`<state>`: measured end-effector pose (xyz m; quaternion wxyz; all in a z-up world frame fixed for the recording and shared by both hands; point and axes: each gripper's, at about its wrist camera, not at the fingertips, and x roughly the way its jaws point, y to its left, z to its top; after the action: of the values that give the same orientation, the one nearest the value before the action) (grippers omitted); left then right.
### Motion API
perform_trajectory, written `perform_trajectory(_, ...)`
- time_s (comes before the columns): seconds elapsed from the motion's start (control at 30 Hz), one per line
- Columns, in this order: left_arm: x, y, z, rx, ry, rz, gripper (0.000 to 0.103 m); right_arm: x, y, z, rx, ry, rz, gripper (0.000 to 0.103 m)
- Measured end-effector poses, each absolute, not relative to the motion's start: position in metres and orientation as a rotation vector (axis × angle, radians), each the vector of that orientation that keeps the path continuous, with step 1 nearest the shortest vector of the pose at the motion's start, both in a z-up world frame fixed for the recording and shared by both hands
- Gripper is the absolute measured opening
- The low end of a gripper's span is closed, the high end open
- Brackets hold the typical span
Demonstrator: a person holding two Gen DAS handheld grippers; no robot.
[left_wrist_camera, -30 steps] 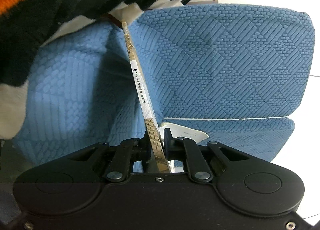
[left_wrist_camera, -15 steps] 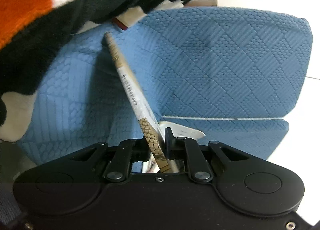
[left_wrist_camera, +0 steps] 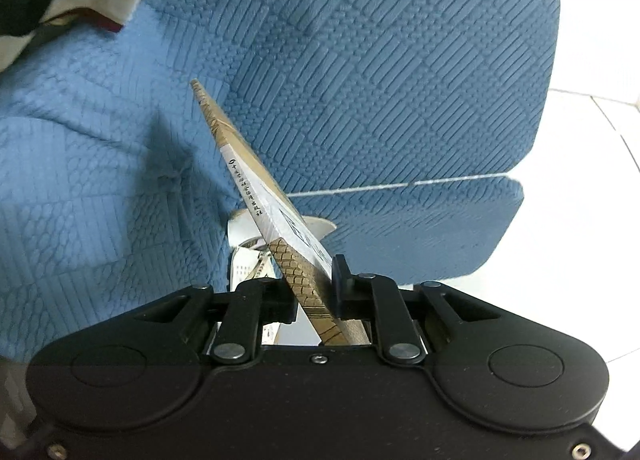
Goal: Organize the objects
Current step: 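Lift the tan book off the seat with both grippers, turning it upright, then lower the tan book flat onto the seat cushion and open both grippers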
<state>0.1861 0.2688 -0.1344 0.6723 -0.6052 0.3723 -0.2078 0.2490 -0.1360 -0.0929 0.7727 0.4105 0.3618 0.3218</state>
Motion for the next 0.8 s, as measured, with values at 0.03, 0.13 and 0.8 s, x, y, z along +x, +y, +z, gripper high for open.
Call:
perform_trajectory(0.03,0.19,0.266,-0.139,-1.347,0.854,-0.466,0.015,0.248,-0.138,-0.096,0.881,0.783,0.685,0.024)
perform_trajectory(0.13,0.197,0.258,-0.153,-1.289,0.917,-0.445,0.017,0.243,-0.143,-0.108,0.83,0.798,0.649,0.024)
perform_trajectory(0.8,0.186,0.221,-0.207,-0.828,1.273,-0.184,0.02,0.203,-0.142,-0.215,0.728,1.175,0.467,0.025)
